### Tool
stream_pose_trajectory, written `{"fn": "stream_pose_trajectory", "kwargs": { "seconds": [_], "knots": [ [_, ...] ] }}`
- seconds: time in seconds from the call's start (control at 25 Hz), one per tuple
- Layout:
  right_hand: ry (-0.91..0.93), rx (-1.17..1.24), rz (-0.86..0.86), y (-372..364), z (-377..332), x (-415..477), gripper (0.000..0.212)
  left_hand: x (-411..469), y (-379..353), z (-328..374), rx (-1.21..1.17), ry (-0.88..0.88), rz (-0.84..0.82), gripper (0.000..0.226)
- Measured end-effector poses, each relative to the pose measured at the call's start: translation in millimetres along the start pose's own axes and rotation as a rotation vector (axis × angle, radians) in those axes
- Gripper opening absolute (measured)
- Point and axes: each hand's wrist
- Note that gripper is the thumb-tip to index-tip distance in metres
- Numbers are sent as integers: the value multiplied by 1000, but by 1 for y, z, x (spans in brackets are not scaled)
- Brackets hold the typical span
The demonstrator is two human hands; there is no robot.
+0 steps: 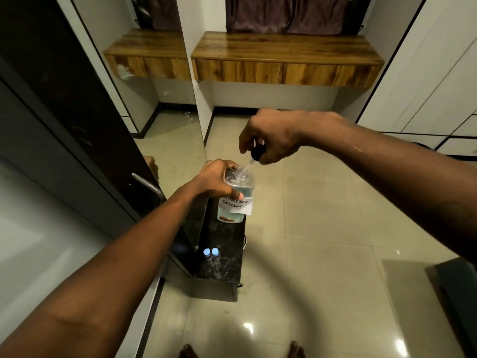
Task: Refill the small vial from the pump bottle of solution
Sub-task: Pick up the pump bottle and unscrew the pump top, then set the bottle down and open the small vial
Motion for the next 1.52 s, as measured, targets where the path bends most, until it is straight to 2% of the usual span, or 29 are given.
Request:
{"fn": "stream_pose_trajectory", "kwargs": {
  "seconds": [0.12, 0.2, 0.28, 0.4, 0.6, 0.8, 1.0, 1.28, 1.52],
  "knots": [
    [-61, 61, 14, 5, 18, -22, 33, -1, -7, -17, 2, 49, -10, 87],
    [-107, 177, 25, 1, 38, -47, 24, 0, -14, -28, 32, 98, 16, 94],
    [-199, 373, 43, -16, 58, -75, 18, 1, -20, -38, 74, 151, 31, 98],
    [-362, 740, 94, -70, 67, -93, 17, 5, -28, -52, 145, 202, 37, 89],
    [-594, 1110, 145, -174, 40, -54, 23, 17, -40, -65, 294, 239, -2, 87],
    [-851, 1314, 101, -262, -6, 4, 26, 32, -47, -82, 360, 313, -14, 76],
    [-1020, 1283, -28, -351, -53, 57, 29, 44, -58, -103, 461, 360, -10, 68],
    [-928, 1277, -141, -432, -105, 122, 23, 62, -67, -139, 510, 404, -56, 67],
    [-876, 1167, -106, -449, -123, 139, 25, 61, -66, -147, 422, 430, -48, 69]
  ]
}}
Point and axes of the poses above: each hand's wrist, its own x-axis towards the middle knuckle, its own y-axis out of the back of the hand, z = x × y, and after that the axes turned 14 degrees about -x, right-handed
